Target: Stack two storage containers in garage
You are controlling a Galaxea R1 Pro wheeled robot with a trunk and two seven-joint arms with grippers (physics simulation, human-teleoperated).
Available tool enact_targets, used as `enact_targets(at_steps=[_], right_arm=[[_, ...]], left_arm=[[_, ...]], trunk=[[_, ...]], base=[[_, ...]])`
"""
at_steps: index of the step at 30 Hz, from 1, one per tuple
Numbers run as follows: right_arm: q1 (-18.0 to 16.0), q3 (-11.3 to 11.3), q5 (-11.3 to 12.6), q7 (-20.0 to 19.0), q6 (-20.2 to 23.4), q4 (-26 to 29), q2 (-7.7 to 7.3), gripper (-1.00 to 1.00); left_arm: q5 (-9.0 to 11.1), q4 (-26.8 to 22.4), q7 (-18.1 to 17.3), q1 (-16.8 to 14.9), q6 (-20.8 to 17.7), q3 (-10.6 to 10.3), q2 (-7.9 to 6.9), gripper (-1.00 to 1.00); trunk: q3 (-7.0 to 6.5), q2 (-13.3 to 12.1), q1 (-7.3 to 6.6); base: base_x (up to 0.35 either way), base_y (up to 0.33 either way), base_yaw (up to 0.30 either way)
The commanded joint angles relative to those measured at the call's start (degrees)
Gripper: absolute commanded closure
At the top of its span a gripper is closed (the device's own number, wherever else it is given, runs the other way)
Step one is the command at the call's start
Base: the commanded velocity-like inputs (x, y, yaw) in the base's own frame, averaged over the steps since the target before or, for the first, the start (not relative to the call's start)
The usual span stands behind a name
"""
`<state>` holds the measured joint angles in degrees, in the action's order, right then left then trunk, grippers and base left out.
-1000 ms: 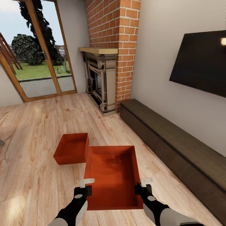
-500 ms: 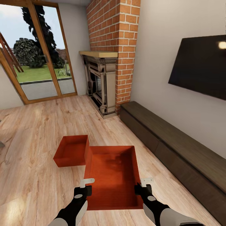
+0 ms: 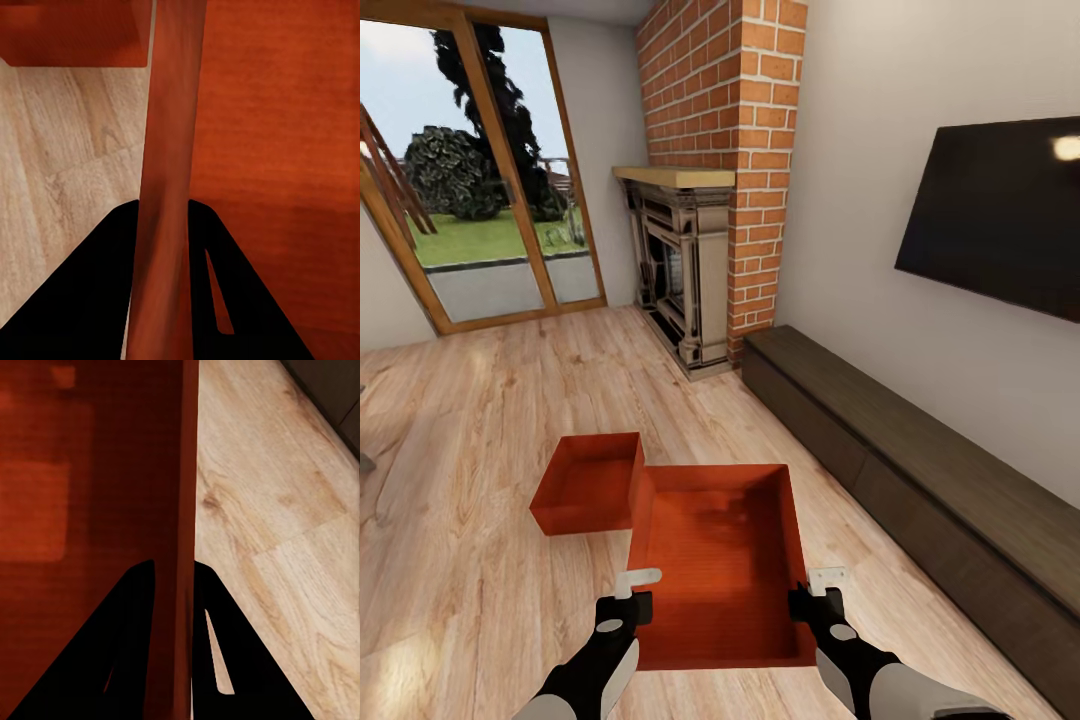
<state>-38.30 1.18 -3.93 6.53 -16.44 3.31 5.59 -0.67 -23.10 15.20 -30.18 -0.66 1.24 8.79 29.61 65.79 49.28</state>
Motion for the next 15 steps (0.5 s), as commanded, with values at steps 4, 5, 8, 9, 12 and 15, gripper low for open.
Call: enact_targets(at_steps=[4, 5, 8, 9, 12, 15], right_arm=[[0.0, -0.7, 0.5, 0.8, -0.2, -0.1, -0.02, 1.0], [0.0, -0.7, 0.5, 0.8, -0.2, -0.1, 0.03, 1.0], [0.0, -0.7, 0.5, 0.8, -0.2, -0.1, 0.08, 1.0], [0.0, -0.7, 0.5, 0.8, -0.2, -0.1, 0.05, 1.0], [0.0, -0.7, 0.6, 0.8, -0.3, -0.1, 0.11, 1.0], [0.0, -0.7, 0.5, 0.8, -0.3, -0.1, 0.12, 1.0]], left_arm=[[-0.7, -0.2, 0.4, -0.1, -0.1, 0.9, 0.0, 1.0], [-0.7, -0.2, 0.4, -0.1, -0.1, 0.9, 0.0, 1.0], [-0.7, -0.2, 0.4, -0.1, -0.1, 0.9, 0.02, 1.0], [-0.7, -0.2, 0.4, -0.1, -0.1, 0.9, 0.03, 1.0], [-0.7, -0.2, 0.4, -0.1, -0.1, 0.9, 0.0, 1.0], [-0.7, -0.2, 0.4, -0.1, -0.1, 0.9, 0.02, 1.0]], trunk=[[0.05, 0.0, 0.0], [0.05, 0.0, 0.0], [0.05, 0.0, 0.0], [0.05, 0.0, 0.0], [-0.49, -1.2, -0.66], [-1.03, -2.4, -1.32]], base=[[0.0, 0.0, 0.0], [0.0, 0.0, 0.0], [0.0, 0.0, 0.0], [0.0, 0.0, 0.0], [0.0, 0.0, 0.0], [0.0, 0.0, 0.0]])
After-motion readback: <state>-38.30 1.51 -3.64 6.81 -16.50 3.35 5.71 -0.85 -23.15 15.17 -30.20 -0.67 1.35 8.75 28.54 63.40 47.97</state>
